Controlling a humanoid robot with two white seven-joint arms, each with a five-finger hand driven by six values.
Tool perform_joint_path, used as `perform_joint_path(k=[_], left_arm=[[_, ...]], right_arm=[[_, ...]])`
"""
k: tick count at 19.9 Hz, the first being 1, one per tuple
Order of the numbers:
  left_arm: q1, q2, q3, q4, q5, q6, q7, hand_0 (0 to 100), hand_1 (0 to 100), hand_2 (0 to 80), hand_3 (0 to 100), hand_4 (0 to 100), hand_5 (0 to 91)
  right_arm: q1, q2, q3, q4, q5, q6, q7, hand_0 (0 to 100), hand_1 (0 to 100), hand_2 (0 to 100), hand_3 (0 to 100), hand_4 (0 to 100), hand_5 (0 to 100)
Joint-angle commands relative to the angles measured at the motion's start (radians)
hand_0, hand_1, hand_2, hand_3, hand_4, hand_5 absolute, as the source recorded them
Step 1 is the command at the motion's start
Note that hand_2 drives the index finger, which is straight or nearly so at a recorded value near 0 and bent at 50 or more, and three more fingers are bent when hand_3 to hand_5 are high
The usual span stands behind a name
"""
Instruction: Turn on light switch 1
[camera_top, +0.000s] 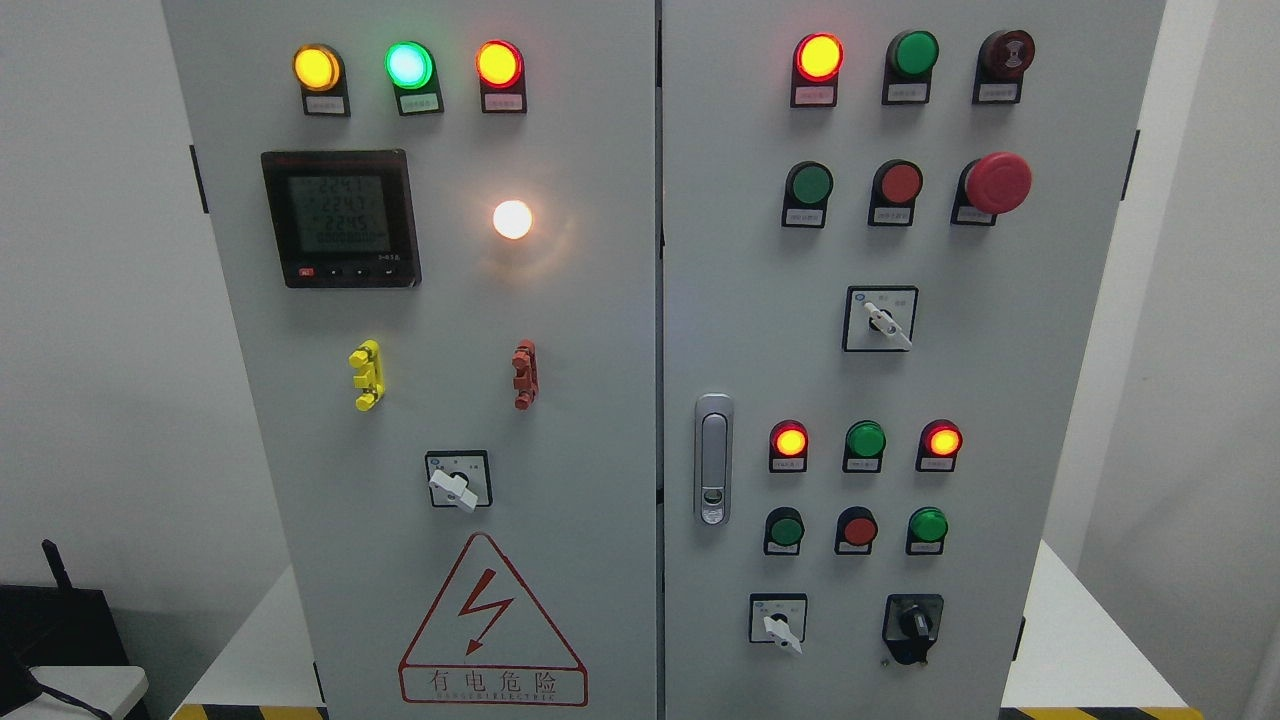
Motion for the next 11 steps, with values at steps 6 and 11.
perform_joint_path(k=[6, 11], left_arm=[[-0.080, -0.027, -0.213, 0.224, 0.019, 0.056, 0.010, 50, 5, 0.0, 0, 0, 0.0], [-0.082, -0.030, -0.212, 0.226, 0.019, 0.057, 0.010, 50, 4, 0.0, 0, 0, 0.0]], right_arm=[[0.000, 0.000, 0.000, 0.000, -0.017, 0.001, -0.001, 12, 39, 0, 0, 0, 0], [0.000, 0.000, 0.000, 0.000, -0.017, 0.001, -0.001, 12, 39, 0, 0, 0, 0]])
